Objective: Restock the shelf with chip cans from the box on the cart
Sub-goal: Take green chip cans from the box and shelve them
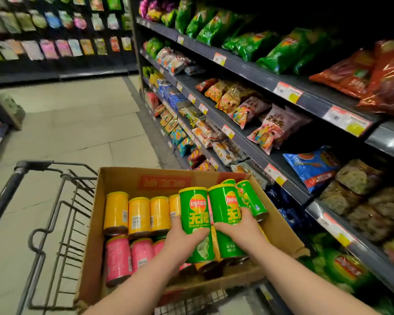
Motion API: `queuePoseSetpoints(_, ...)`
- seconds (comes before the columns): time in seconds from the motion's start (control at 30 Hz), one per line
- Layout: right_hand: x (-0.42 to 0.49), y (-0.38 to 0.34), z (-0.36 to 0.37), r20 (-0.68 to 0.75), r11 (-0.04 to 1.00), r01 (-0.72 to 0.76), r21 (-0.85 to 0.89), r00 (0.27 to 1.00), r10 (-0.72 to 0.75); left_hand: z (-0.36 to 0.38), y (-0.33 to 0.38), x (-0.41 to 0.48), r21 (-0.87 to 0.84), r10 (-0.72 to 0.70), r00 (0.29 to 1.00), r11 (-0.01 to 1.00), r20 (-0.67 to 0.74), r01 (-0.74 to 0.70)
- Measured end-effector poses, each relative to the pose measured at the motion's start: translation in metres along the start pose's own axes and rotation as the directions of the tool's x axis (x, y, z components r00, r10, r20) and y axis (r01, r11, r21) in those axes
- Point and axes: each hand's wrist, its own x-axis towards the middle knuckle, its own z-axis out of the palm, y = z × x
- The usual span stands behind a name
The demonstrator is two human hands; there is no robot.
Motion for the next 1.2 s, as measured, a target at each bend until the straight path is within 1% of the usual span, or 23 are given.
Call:
queuePoseSetpoints(0.2, -0.058, 0.010, -0.020, -0.121, 1.000, 0.005, 0.023, 0.993, -0.003, 0.010, -0.002, -0.036, 0.053, 0.092, 0.992, 0.994, 0.082, -0.097)
queuePoseSetpoints(0.37, -0.098, 0.024, -0.043, -0.237, 0.997, 0.010, 0.071, 0.971, 0.007, 0.032, 0.004, -0.065, -0.017, 0.185, 0.970, 0.983, 0.158, -0.185)
queuePoseSetpoints(0.43, -0.113, 0.027, -0.055, -0.280, 0.996, 0.016, 0.087, 0.960, 0.009, 0.042, 0.010, -0.078, -0.047, 0.207, 0.958, 0.978, 0.200, -0.202)
queuePoseSetpoints(0.5, -0.127, 0.031, -0.067, -0.322, 0.993, 0.025, 0.113, 0.947, 0.013, 0.054, 0.016, -0.087, -0.039, 0.222, 0.948, 0.975, 0.228, -0.219)
queuePoseSetpoints(0.6, -0.145, 0.040, -0.088, -0.366, 0.988, 0.031, 0.151, 0.930, 0.027, 0.076, 0.019, -0.099, -0.101, 0.231, 0.936, 0.972, 0.267, -0.211)
queuePoseSetpoints(0.7, -0.162, 0.053, -0.115, -0.411, 0.983, 0.035, 0.179, 0.910, 0.042, 0.104, 0.027, -0.113, -0.122, 0.237, 0.918, 0.971, 0.319, -0.208)
queuePoseSetpoints(0.83, -0.184, 0.080, -0.158, -0.485, 0.977, 0.042, 0.210, 0.872, 0.067, 0.151, 0.042, -0.137, -0.137, 0.297, 0.870, 0.955, 0.394, -0.265)
queuePoseSetpoints(1.03, -0.224, 0.125, -0.237, -0.568, 0.973, 0.059, 0.222, 0.819, 0.080, 0.234, 0.057, -0.178, -0.142, 0.312, 0.802, 0.950, 0.509, -0.279)
queuePoseSetpoints(1.13, -0.242, 0.146, -0.280, -0.607, 0.973, 0.078, 0.219, 0.791, 0.073, 0.276, 0.070, -0.201, -0.151, 0.331, 0.757, 0.942, 0.563, -0.300)
queuePoseSetpoints(1.2, -0.250, 0.157, -0.307, -0.628, 0.971, 0.108, 0.211, 0.777, 0.050, 0.302, 0.080, -0.215, -0.166, 0.351, 0.744, 0.935, 0.568, -0.314)
